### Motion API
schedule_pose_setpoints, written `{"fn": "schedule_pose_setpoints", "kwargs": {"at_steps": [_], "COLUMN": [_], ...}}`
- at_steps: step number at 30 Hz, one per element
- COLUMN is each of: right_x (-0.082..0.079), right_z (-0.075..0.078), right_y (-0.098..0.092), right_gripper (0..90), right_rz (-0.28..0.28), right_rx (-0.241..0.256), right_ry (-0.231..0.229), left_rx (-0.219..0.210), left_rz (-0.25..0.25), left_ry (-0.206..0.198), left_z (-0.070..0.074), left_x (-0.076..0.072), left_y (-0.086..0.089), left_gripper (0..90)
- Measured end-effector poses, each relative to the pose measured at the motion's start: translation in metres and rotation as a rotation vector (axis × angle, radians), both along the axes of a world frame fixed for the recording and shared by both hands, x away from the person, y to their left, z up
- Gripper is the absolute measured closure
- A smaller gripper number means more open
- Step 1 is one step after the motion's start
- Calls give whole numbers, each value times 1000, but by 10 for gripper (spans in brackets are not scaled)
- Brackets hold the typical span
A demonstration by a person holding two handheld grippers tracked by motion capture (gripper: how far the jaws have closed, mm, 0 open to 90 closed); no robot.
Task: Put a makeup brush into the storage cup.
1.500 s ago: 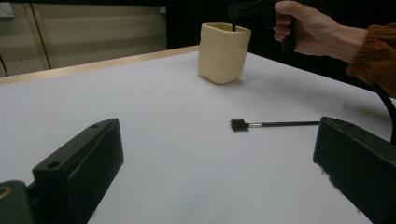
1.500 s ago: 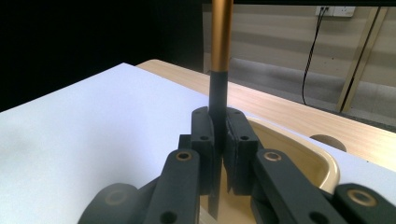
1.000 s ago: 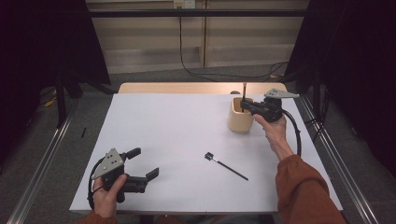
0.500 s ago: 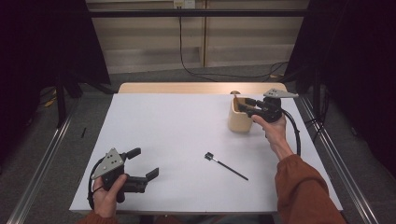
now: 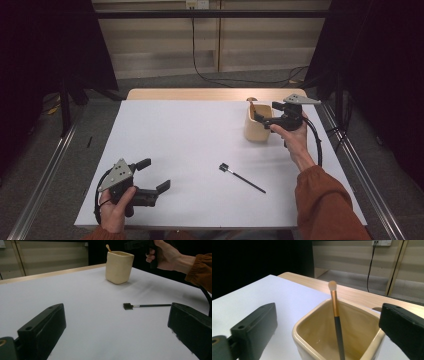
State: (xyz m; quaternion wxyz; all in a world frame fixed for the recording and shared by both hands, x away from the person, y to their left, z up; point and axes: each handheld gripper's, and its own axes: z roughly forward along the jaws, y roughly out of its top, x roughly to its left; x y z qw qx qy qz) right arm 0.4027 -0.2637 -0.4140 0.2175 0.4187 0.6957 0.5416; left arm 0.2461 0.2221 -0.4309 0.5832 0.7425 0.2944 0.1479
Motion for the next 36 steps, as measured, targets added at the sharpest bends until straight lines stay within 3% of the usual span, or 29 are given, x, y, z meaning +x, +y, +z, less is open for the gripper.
{"fn": "schedule_pose_setpoints", "kwargs": {"at_steps": [17,23,36], "right_x": [-19,-31,-62], "right_z": [6,9,11], "right_y": [-8,-9,-13], "right_gripper": [0,2,13], "right_rz": [-8,-29,-31], "right_rx": [5,-23,-10], "right_ry": [-13,-32,-50], "left_rx": [1,-6,-12], "left_rz": [14,31,31], "left_ry": [3,3,6], "left_z": [-2,-2,-1], "left_x": [3,4,3], "left_y": [4,4,4], "left_gripper": [18,18,18]}}
